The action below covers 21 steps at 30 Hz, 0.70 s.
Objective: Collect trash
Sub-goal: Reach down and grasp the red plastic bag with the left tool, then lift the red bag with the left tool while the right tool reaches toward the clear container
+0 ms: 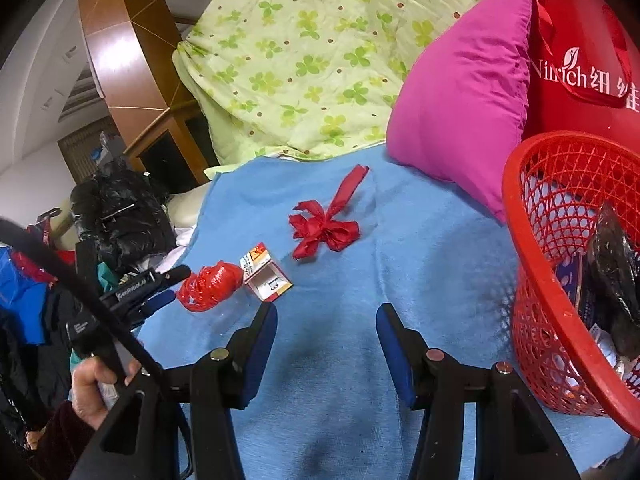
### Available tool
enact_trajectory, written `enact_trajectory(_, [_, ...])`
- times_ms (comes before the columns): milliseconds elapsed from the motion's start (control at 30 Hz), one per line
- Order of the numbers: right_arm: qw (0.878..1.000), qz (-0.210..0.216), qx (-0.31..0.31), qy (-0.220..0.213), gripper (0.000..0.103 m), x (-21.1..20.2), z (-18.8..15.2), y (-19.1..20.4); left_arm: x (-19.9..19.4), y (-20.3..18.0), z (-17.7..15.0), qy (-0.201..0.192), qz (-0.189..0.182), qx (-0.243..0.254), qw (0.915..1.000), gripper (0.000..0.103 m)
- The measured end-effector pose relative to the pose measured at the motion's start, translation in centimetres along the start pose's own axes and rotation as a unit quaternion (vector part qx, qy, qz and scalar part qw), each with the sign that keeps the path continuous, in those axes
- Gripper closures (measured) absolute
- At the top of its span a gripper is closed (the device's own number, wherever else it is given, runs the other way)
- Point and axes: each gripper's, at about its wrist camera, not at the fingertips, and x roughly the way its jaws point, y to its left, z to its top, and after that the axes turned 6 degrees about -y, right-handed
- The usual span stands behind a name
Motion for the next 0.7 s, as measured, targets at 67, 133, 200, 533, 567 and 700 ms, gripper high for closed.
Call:
enact_trajectory(67, [1.000, 0.000, 0.001, 0.002, 0.047, 0.2, 0.0, 0.0, 0.3, 0.0, 0.4, -0.002, -0.012, -0.001, 0.9999, 0.045])
enact_trajectory(133, [1.000, 0.002, 0.000, 0.005, 0.047, 0.5, 0.0, 0.2, 0.9, 0.1, 0.6, 0.008, -0.019, 0.002, 0.9998, 0.077])
enact_trajectory(200, [1.000, 0.002, -0.006, 0.007, 0.047, 0.9, -0.1, 0.7, 1.3, 0.5, 0.6, 0.019, -0.034, -0.010, 0.9992, 0.094])
enact_trajectory(533, [0.999, 0.006, -0.022, 0.035, 0.047, 3.2, -1.3, 3.0, -4.4, 0.3, 2.1, -0.071, -0.096, -0.004, 0.9928, 0.099])
enact_trajectory(567, [0.999, 0.007, -0.025, 0.038, 0.047, 3.4, -1.5, 3.3, -4.9, 0.5, 2.4, -0.083, -0.091, -0.002, 0.9924, 0.099])
enact_trajectory(700, [0.998, 0.012, -0.035, 0.048, 0.047, 4.2, -2.0, 4.3, -4.3, 2.2, 2.6, -0.065, -0.077, -0.023, 0.9947, 0.051])
